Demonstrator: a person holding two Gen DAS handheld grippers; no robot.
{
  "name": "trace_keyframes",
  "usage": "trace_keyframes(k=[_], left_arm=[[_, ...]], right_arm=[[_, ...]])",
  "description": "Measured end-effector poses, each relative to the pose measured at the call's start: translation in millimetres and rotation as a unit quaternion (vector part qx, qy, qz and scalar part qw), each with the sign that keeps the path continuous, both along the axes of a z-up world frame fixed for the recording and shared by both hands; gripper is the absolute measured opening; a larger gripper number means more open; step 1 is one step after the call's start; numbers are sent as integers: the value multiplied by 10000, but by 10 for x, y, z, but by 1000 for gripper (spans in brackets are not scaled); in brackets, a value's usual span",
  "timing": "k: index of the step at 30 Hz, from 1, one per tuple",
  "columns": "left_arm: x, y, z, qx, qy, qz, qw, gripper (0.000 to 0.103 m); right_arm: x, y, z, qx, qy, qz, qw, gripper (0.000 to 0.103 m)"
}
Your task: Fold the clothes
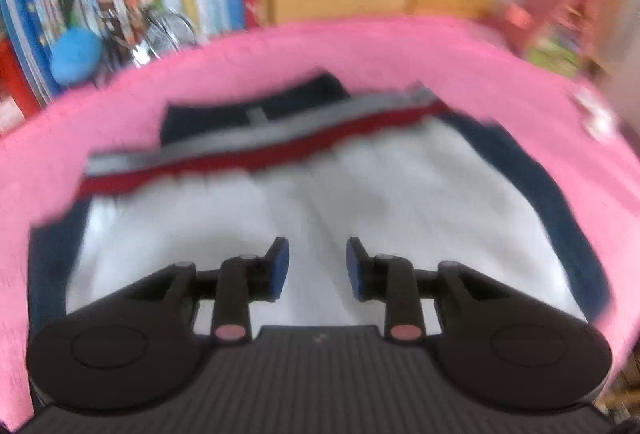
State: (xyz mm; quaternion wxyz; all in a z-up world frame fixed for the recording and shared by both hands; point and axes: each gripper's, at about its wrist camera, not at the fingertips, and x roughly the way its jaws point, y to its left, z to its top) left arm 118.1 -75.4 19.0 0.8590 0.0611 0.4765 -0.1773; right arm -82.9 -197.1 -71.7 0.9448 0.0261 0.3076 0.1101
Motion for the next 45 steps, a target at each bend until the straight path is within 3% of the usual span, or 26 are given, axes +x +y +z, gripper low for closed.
trace_keyframes(k=[6, 12, 20, 31, 35, 41, 45], left_arm=[[-711, -155, -58, 74, 470, -444, 9979, 29], [-790, -205, -279, 319, 794, -420, 9954, 29], [-434, -235, -330, 278, 459, -75, 9985, 31], [629, -221, -383, 192, -131, 809, 9965, 33], [764, -214, -367, 111, -168, 979, 9950, 31], [758, -277, -375, 290, -472, 879, 9946, 33], [880, -211, -365, 97, -440, 962, 9943, 33]], right_arm=[[10, -4, 5, 13, -4, -5, 10000, 31], [19, -17, 6, 36, 5, 0, 10000, 31], [13, 3, 6, 14, -20, 4, 10000, 31], [11, 11, -5, -38, -69, 47, 10000, 31], [4, 1, -7, -52, -90, 82, 9999, 31], [-20, 9, -3, -62, -100, 97, 9999, 31], [-36, -1, 6, -68, -88, 101, 9999, 31]])
